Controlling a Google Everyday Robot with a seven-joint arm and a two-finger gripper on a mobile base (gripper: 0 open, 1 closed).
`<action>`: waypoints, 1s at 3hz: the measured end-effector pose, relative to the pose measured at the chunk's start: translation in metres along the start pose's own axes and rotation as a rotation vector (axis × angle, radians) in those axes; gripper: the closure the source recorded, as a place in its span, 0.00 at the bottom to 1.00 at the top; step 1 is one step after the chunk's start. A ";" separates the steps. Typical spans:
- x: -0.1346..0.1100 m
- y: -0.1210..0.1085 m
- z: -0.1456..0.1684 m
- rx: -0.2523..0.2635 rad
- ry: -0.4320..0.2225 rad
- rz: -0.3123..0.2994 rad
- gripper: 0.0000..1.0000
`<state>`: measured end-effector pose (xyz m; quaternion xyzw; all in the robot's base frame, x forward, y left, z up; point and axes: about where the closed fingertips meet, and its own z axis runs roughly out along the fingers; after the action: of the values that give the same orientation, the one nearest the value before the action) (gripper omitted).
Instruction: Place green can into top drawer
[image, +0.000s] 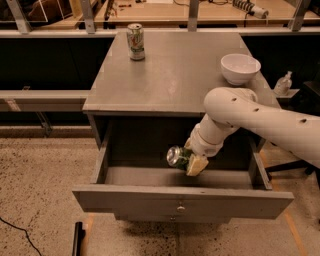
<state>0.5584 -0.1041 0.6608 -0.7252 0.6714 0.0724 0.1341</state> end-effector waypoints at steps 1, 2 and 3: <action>0.000 -0.002 -0.006 0.025 0.014 -0.010 0.12; -0.006 -0.003 -0.016 0.036 0.002 -0.036 0.08; -0.017 -0.003 -0.036 0.045 -0.016 -0.060 0.32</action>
Offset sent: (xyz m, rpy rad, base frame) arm 0.0008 0.0050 0.0370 0.0209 -0.0743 0.0630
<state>0.5573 -0.0982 0.7003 -0.7413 0.6497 0.0589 0.1580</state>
